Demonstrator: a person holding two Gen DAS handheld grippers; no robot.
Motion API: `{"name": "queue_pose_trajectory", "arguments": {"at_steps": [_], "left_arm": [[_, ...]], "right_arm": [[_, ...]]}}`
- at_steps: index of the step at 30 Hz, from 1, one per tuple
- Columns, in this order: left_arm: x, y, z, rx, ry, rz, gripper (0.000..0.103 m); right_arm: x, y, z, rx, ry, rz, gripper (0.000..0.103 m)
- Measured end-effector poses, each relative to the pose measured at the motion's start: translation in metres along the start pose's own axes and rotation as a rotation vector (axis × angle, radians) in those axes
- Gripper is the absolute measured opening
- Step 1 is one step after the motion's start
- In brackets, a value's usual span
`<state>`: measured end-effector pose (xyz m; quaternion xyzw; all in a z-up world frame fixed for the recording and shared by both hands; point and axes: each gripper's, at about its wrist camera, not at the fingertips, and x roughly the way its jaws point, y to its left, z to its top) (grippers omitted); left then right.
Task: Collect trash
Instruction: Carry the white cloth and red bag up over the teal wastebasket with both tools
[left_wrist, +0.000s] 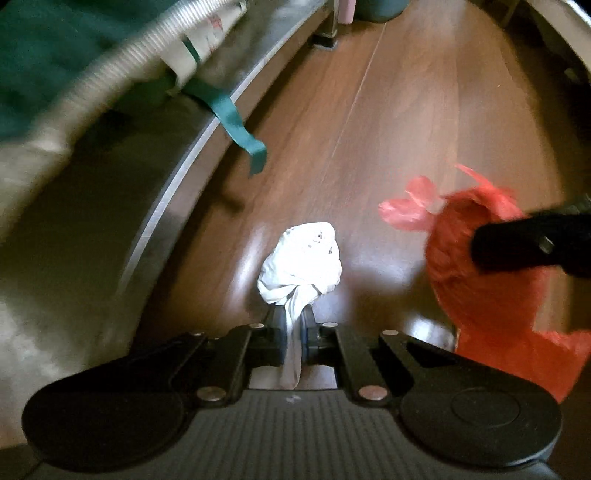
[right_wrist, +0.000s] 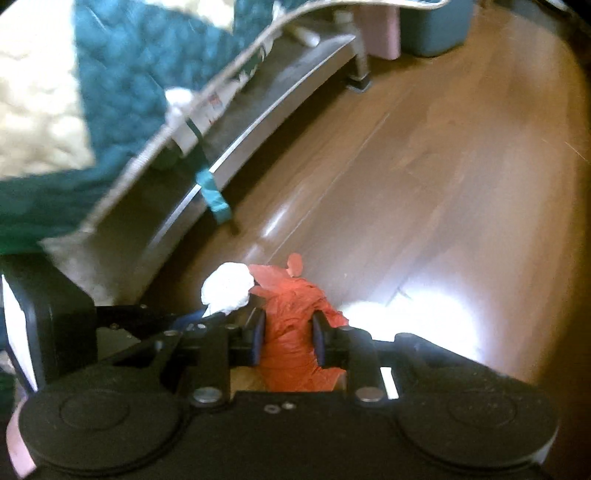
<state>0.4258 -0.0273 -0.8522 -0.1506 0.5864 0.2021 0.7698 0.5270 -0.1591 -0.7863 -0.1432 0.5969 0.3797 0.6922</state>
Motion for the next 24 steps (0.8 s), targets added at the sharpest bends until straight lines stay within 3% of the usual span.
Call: {"name": "queue_pose_trajectory", "arguments": {"at_steps": [6, 11, 18, 24], "left_arm": [[-0.08, 0.003, 0.004, 0.026, 0.004, -0.035, 0.007], [-0.171, 0.008, 0.02, 0.077, -0.009, -0.058, 0.007], [-0.311, 0.015, 0.058, 0.111, -0.023, -0.128, 0.007], [-0.436, 0.026, 0.092, 0.136, -0.06, -0.212, 0.007]], "right_arm": [[-0.087, 0.015, -0.011, 0.097, -0.044, 0.007, 0.025], [-0.18, 0.035, -0.011, 0.154, -0.079, -0.008, 0.025], [-0.315, 0.077, 0.01, 0.187, -0.134, -0.047, 0.025], [-0.421, 0.128, 0.042, 0.143, -0.212, -0.06, 0.025]]}}
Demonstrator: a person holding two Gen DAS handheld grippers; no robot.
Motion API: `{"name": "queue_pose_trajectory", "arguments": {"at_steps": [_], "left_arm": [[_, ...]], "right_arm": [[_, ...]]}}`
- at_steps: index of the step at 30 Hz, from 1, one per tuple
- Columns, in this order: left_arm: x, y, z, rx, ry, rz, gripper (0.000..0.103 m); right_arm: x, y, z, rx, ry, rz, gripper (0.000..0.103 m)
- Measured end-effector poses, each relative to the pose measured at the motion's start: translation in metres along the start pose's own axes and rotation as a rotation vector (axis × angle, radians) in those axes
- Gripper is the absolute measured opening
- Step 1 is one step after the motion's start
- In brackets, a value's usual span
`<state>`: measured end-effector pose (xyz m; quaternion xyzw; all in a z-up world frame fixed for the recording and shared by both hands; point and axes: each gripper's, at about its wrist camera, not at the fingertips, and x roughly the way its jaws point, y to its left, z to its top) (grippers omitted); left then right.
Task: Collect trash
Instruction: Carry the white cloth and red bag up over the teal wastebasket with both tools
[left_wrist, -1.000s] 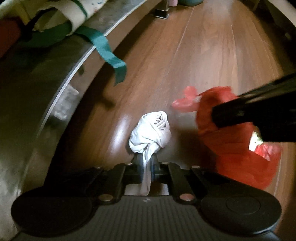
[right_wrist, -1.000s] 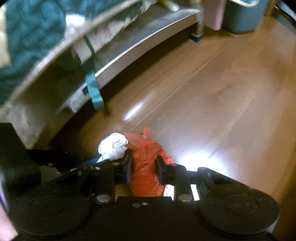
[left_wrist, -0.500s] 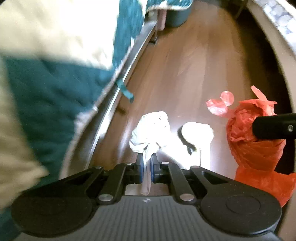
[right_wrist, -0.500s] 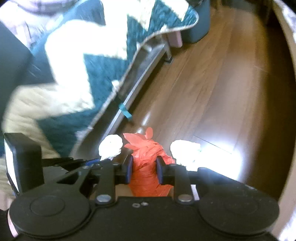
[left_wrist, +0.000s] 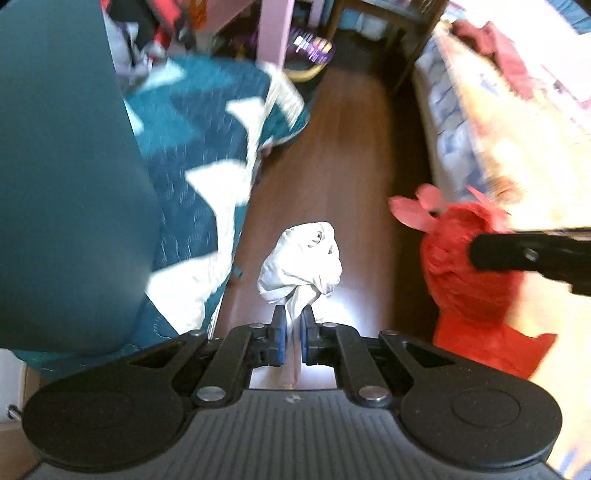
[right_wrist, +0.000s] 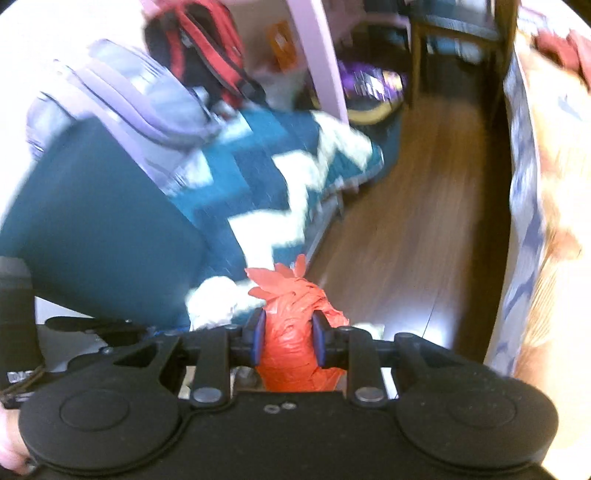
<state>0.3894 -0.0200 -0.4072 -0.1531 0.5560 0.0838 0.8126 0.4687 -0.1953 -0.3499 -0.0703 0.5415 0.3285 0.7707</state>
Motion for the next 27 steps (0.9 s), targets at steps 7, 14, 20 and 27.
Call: {"name": "queue_pose_trajectory", "arguments": {"at_steps": [7, 14, 20, 27], "left_arm": [[-0.126, 0.007, 0.038, -0.008, -0.065, -0.056, 0.007], [-0.199, 0.048, 0.074, -0.079, -0.143, -0.028, 0.007], [-0.229, 0.1, 0.094, -0.127, -0.17, 0.006, 0.007], [-0.246, 0.169, 0.1, -0.168, -0.178, 0.027, 0.007]], "right_arm": [[-0.072, 0.061, 0.051, -0.048, -0.057, 0.031, 0.025], [-0.1, 0.121, 0.089, -0.056, -0.108, 0.06, 0.025], [-0.1, 0.175, 0.117, -0.016, -0.133, 0.117, 0.025], [-0.071, 0.23, 0.142, -0.015, -0.133, 0.133, 0.025]]}}
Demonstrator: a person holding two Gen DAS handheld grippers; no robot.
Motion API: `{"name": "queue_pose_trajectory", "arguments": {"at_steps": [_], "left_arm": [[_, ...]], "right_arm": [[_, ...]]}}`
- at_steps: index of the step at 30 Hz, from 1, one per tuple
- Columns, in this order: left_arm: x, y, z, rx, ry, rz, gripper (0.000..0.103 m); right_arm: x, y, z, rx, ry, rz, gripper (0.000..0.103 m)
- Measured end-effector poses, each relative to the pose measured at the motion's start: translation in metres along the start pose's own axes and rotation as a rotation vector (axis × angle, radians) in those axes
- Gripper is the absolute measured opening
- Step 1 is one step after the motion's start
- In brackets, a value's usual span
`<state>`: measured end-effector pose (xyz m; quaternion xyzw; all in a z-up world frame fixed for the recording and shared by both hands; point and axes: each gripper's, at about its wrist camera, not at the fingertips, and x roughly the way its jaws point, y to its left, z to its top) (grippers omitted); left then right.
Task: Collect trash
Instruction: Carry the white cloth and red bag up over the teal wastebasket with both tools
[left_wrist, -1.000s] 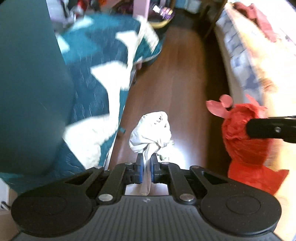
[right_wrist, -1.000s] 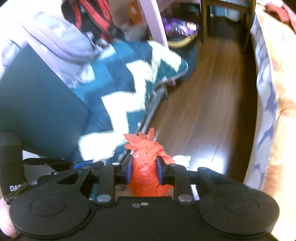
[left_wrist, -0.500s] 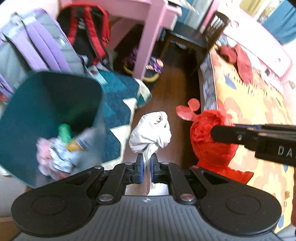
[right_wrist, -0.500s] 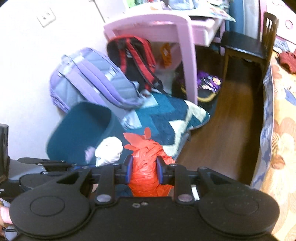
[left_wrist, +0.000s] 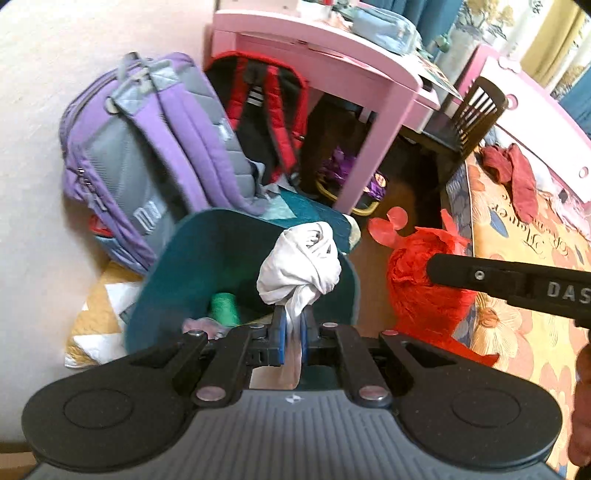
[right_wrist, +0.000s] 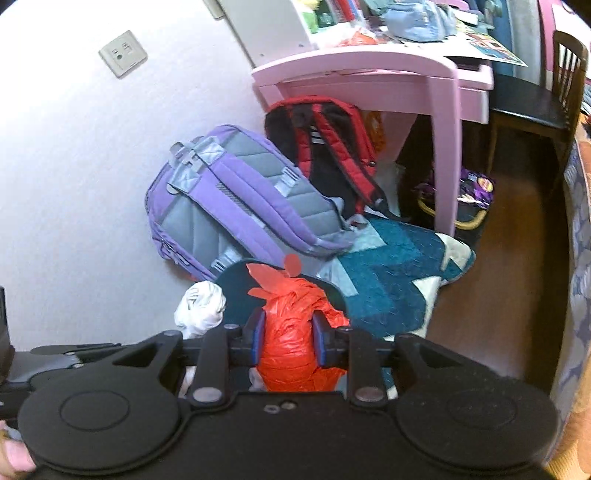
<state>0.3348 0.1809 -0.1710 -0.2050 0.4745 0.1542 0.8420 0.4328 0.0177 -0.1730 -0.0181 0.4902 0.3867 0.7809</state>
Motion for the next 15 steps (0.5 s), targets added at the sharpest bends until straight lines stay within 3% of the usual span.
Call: {"name": "queue_pose_trajectory", "arguments": {"at_steps": [10, 15], "left_arm": [[0.033, 0.058, 0.011, 0.022, 0.102, 0.024, 0.007], [0.058, 0.074, 0.007, 0.015, 0.17, 0.026, 0.007]], "right_arm": [[0.073, 0.033, 0.003, 0.043, 0.044, -0.014, 0.025], [0.101, 0.038, -0.003, 0.024, 0.081, -0.073, 0.025]]}}
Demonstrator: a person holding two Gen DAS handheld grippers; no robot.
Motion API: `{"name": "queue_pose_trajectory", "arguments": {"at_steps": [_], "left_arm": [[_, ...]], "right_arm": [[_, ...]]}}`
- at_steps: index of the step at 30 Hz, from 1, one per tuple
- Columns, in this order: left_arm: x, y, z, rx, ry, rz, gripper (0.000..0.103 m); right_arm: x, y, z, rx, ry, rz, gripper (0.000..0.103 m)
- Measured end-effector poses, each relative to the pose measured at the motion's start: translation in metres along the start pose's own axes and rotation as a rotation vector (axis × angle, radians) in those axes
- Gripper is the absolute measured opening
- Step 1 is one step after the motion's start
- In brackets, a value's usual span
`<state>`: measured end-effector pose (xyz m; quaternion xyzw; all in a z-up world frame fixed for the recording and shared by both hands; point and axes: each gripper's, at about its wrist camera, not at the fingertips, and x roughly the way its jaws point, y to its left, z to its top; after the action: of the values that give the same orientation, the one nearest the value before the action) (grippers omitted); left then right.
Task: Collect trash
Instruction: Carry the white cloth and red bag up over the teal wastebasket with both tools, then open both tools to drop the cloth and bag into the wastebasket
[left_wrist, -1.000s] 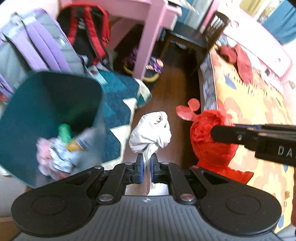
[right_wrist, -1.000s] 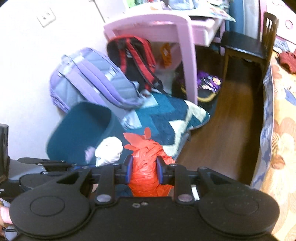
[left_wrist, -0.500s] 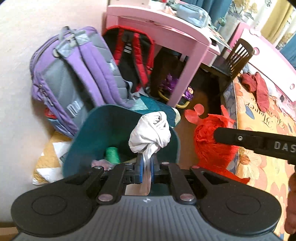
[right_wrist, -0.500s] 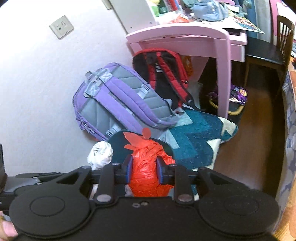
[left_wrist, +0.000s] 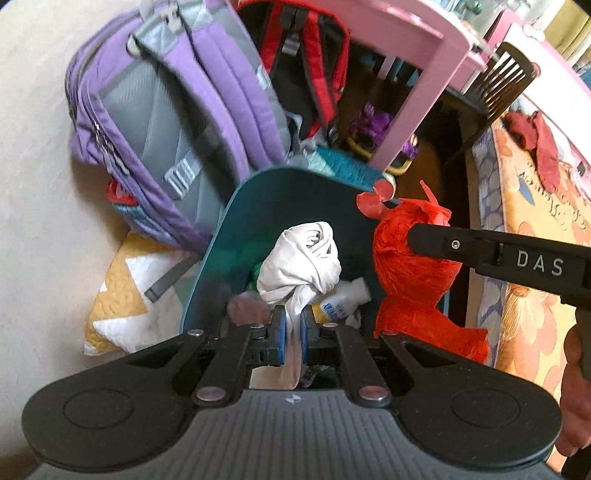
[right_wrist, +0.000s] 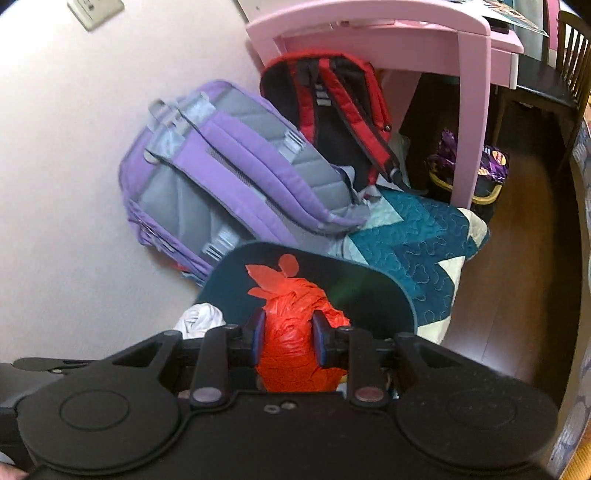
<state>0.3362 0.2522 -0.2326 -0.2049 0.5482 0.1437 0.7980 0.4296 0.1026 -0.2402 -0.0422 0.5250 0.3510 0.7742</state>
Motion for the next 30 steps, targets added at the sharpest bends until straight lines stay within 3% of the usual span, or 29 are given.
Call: {"name": "queue_pose_trajectory", "arguments": {"at_steps": [8, 17, 24, 27, 30], "left_arm": [[0.038, -0.002, 0.005, 0.032, 0.061, -0.016, 0.007], [0.077, -0.003, 0.004, 0.028, 0.229, -0.019, 0.007], [0.081, -0.003, 0.0, 0.035, 0.244, -0.013, 0.008], [0.08, -0.004, 0.001, 0.036, 0.248, -0.005, 0.012], [0.079, -0.004, 0.001, 0.028, 0.236, -0.007, 0.032]], "right_arm": [[0.025, -0.005, -0.008, 0.014, 0.046, -0.069, 0.025], [0.037, -0.004, -0.021, 0.002, 0.124, -0.101, 0.031], [0.034, -0.005, -0.027, -0.01, 0.152, -0.087, 0.033], [0.028, -0.004, -0.029, -0.022, 0.148, -0.071, 0.035], [0.019, -0.002, -0.031, -0.041, 0.136, -0.055, 0.038]]}}
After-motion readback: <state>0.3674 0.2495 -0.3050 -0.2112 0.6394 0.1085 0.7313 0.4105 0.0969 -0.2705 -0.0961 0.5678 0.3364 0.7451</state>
